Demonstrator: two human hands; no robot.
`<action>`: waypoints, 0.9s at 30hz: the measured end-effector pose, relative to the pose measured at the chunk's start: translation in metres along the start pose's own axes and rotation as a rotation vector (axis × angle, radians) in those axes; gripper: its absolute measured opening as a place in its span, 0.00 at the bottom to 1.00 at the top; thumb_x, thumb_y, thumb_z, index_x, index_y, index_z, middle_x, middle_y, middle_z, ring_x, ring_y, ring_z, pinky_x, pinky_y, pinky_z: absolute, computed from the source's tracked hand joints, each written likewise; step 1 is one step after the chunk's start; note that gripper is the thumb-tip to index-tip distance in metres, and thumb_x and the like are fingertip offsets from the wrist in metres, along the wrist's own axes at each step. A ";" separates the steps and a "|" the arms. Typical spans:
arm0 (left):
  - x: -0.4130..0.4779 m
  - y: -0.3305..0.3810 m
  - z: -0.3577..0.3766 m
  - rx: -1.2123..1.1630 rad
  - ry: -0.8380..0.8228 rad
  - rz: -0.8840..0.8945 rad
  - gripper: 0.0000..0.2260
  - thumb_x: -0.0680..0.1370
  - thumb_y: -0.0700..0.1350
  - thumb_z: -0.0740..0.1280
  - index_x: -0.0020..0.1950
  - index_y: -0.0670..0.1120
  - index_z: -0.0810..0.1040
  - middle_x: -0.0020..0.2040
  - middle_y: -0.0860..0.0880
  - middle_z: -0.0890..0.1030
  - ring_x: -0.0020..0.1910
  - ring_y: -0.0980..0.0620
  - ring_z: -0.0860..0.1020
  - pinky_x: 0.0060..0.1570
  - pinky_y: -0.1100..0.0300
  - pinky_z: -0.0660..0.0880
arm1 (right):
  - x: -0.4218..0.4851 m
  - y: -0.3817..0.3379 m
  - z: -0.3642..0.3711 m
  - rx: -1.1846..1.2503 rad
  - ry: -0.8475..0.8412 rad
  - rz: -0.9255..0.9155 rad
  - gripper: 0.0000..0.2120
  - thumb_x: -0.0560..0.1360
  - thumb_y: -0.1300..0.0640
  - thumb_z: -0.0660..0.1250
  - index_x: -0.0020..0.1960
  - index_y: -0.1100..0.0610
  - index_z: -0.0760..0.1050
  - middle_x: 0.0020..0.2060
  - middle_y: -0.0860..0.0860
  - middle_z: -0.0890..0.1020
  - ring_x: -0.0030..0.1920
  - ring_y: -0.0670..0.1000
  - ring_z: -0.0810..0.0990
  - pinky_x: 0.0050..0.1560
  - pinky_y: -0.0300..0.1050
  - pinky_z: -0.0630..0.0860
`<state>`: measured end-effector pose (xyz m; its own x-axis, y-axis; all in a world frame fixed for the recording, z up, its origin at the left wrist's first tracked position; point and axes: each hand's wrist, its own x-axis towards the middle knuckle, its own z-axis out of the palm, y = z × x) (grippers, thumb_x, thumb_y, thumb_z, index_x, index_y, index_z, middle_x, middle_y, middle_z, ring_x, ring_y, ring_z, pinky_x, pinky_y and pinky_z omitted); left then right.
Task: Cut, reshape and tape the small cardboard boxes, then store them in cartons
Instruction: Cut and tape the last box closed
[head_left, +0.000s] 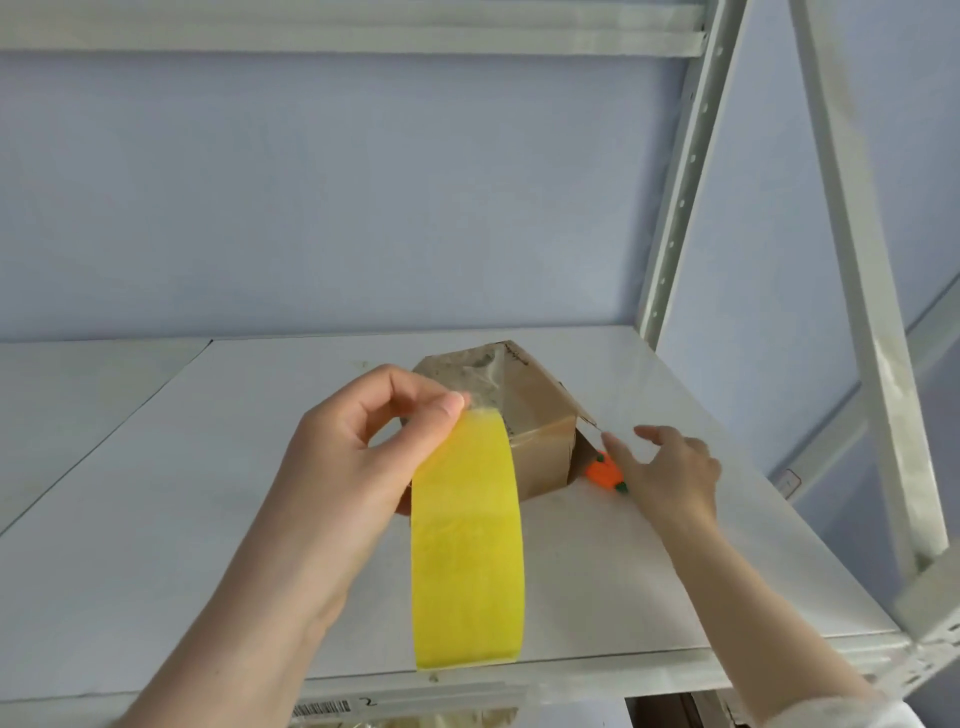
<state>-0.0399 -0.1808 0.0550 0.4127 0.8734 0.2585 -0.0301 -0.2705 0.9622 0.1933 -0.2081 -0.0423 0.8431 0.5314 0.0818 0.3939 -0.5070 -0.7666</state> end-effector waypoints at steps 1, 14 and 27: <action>0.000 0.000 0.002 -0.003 0.017 0.009 0.06 0.66 0.53 0.68 0.35 0.52 0.79 0.45 0.50 0.83 0.37 0.54 0.79 0.32 0.63 0.74 | -0.014 -0.008 -0.011 0.159 0.011 -0.059 0.20 0.74 0.43 0.64 0.60 0.53 0.74 0.60 0.52 0.75 0.64 0.49 0.68 0.55 0.41 0.67; 0.062 0.018 0.000 0.406 -0.174 0.144 0.07 0.74 0.50 0.68 0.51 0.57 0.75 0.38 0.59 0.83 0.28 0.58 0.75 0.37 0.63 0.72 | -0.096 -0.077 -0.055 0.572 -0.815 -0.489 0.15 0.69 0.44 0.66 0.48 0.54 0.76 0.38 0.48 0.84 0.41 0.43 0.83 0.40 0.33 0.75; 0.153 0.006 0.000 0.235 -0.242 0.186 0.05 0.73 0.42 0.71 0.37 0.48 0.79 0.32 0.56 0.83 0.32 0.66 0.77 0.31 0.74 0.69 | -0.048 -0.110 -0.068 0.640 -0.956 -0.283 0.19 0.60 0.44 0.77 0.47 0.53 0.83 0.47 0.55 0.85 0.46 0.53 0.84 0.40 0.41 0.79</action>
<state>0.0229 -0.0486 0.1000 0.6241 0.6870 0.3723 0.0733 -0.5258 0.8475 0.1341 -0.2240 0.0814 0.0327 0.9995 -0.0010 0.0385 -0.0022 -0.9993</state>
